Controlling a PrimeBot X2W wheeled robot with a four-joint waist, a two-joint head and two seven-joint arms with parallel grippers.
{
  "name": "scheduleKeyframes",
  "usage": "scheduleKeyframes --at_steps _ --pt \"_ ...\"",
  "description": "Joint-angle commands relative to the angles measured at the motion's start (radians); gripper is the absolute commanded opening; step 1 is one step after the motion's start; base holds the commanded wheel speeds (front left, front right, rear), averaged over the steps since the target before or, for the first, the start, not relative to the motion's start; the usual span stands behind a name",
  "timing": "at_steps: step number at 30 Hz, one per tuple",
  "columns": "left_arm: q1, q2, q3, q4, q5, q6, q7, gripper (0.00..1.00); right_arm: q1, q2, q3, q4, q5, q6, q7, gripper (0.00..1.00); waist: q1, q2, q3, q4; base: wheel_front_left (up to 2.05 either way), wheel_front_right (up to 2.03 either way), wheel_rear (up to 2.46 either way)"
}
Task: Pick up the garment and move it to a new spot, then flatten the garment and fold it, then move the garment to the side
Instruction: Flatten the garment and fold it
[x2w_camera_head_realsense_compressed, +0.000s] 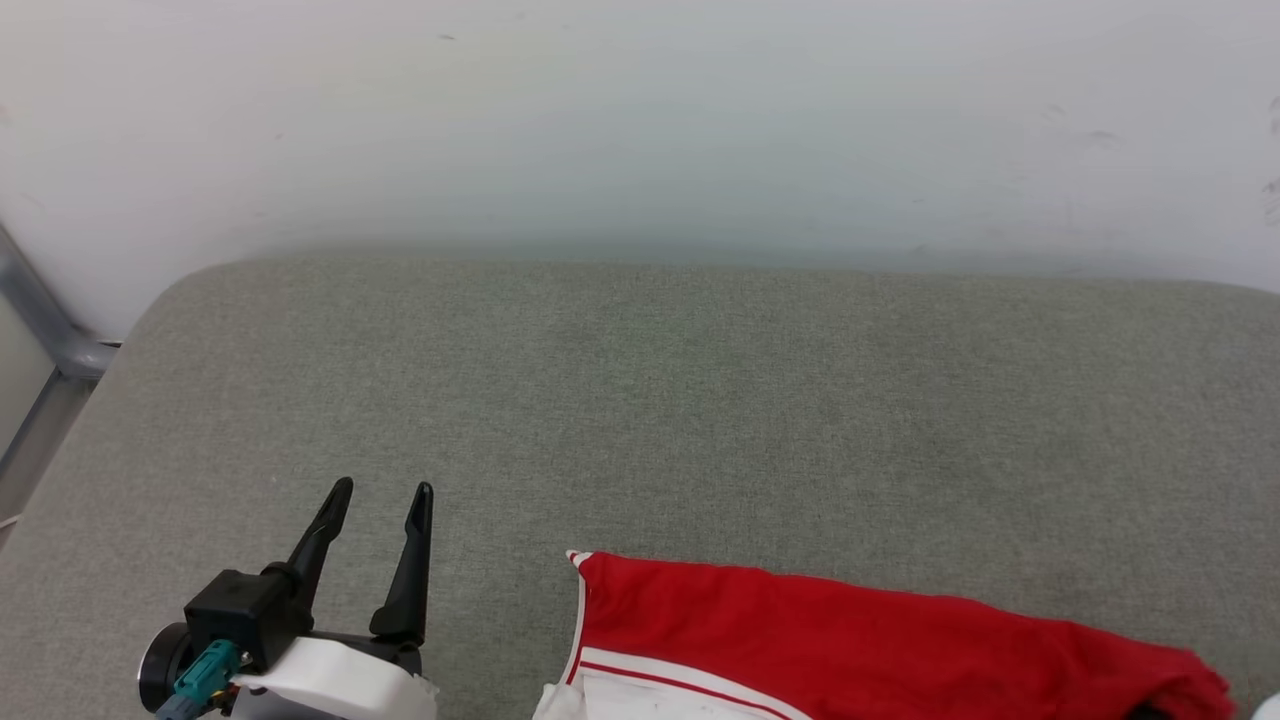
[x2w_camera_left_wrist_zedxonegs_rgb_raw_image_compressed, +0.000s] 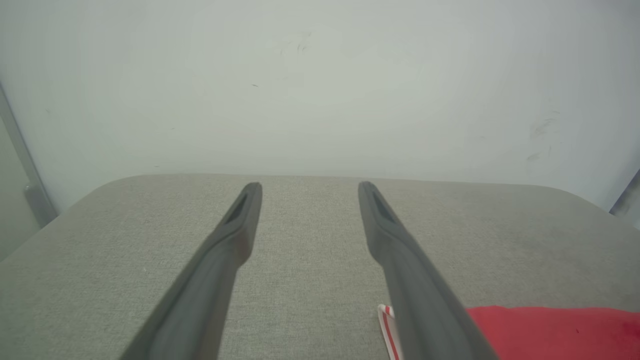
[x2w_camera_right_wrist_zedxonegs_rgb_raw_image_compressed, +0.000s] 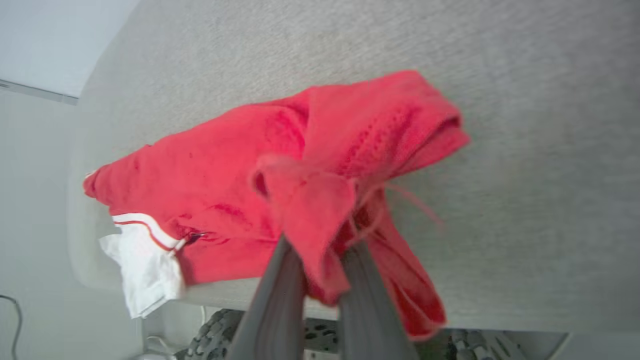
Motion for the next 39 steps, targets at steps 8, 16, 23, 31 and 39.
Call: scheduleKeyframes --at_steps 8,16,23,31,39 --pt "-0.002 -0.002 -0.012 0.004 -0.003 -0.005 0.006 1.0 -0.028 0.142 0.003 -0.08 0.293 -0.001 0.232 0.0 0.0 -0.0001 0.0 0.015 0.0 0.0 0.0" --pt "-0.039 -0.01 -0.023 0.014 -0.002 -0.015 0.013 1.0 -0.045 0.155 0.164 -0.02 0.535 -0.001 0.224 0.0 0.0 -0.0001 0.015 0.064 0.0 0.0 0.0" --pt "-0.06 -0.015 -0.017 0.018 -0.006 -0.019 0.008 1.0 -0.092 0.155 0.39 0.025 0.663 -0.001 0.064 0.0 0.0 -0.0001 0.048 0.11 0.0 0.0 0.0" --pt "-0.106 -0.033 -0.02 0.027 0.002 -0.034 0.004 1.0 -0.179 0.155 0.581 0.096 0.646 -0.001 -0.121 0.0 0.0 -0.0001 0.112 0.146 0.0 0.0 0.0" --pt "-0.135 -0.064 -0.009 0.049 0.004 -0.054 -0.004 1.0 -0.232 0.154 0.664 0.169 0.616 -0.001 -0.209 0.74 0.0 -0.0001 0.171 0.137 0.0 0.0 0.0"
